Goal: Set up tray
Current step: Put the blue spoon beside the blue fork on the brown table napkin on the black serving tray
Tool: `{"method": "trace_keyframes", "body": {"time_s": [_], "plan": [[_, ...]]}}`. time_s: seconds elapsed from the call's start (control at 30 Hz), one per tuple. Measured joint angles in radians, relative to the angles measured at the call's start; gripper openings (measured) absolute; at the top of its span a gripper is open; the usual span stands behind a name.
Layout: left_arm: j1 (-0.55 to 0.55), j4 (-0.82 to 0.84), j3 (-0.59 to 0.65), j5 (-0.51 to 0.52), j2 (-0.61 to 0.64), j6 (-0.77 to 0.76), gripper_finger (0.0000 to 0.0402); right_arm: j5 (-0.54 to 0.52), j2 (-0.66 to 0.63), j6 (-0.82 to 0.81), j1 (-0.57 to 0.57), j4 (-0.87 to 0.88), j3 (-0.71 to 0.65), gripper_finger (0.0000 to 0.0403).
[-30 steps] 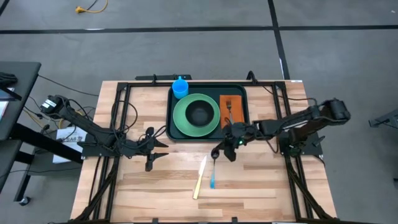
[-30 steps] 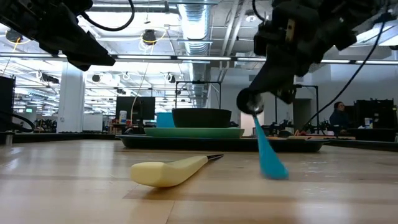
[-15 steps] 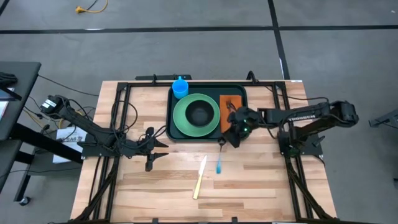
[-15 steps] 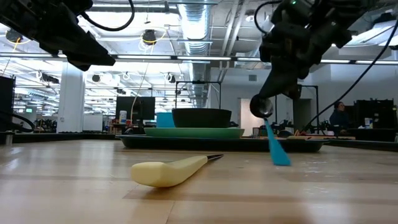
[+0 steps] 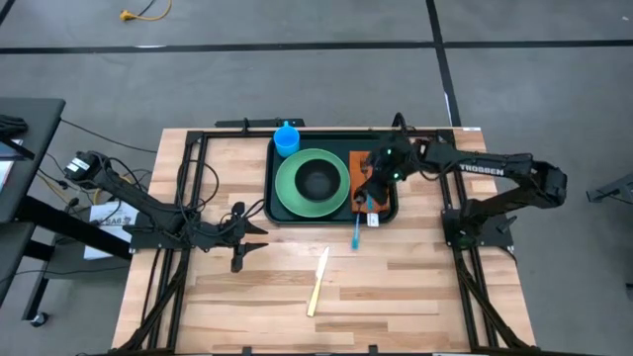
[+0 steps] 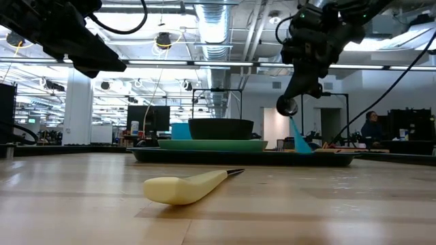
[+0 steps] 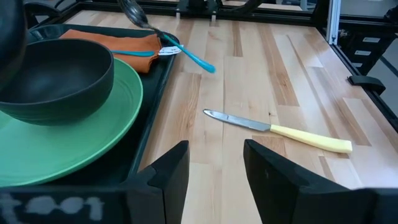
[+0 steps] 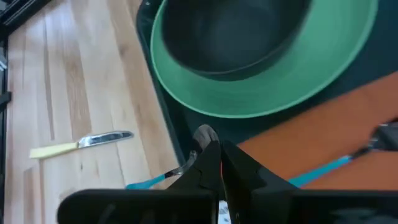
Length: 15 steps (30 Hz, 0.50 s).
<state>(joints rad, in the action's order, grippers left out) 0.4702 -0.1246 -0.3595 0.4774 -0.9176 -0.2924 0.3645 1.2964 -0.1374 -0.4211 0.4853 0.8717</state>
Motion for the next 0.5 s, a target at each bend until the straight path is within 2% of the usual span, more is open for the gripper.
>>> {"method": "trace_keyframes", "body": {"time_s": [0.23, 0.5], "plan": [[0.000, 0.000, 0.000, 0.000, 0.000, -0.001, 0.0142, 0.091, 0.000, 0.129, -0.163, 0.055, 0.033, 0.0000], [0.000, 0.000, 0.000, 0.000, 0.000, -0.024, 0.0142, 0.125, 0.001, 0.248, -0.303, 0.050, 0.033, 0.0000]]}}
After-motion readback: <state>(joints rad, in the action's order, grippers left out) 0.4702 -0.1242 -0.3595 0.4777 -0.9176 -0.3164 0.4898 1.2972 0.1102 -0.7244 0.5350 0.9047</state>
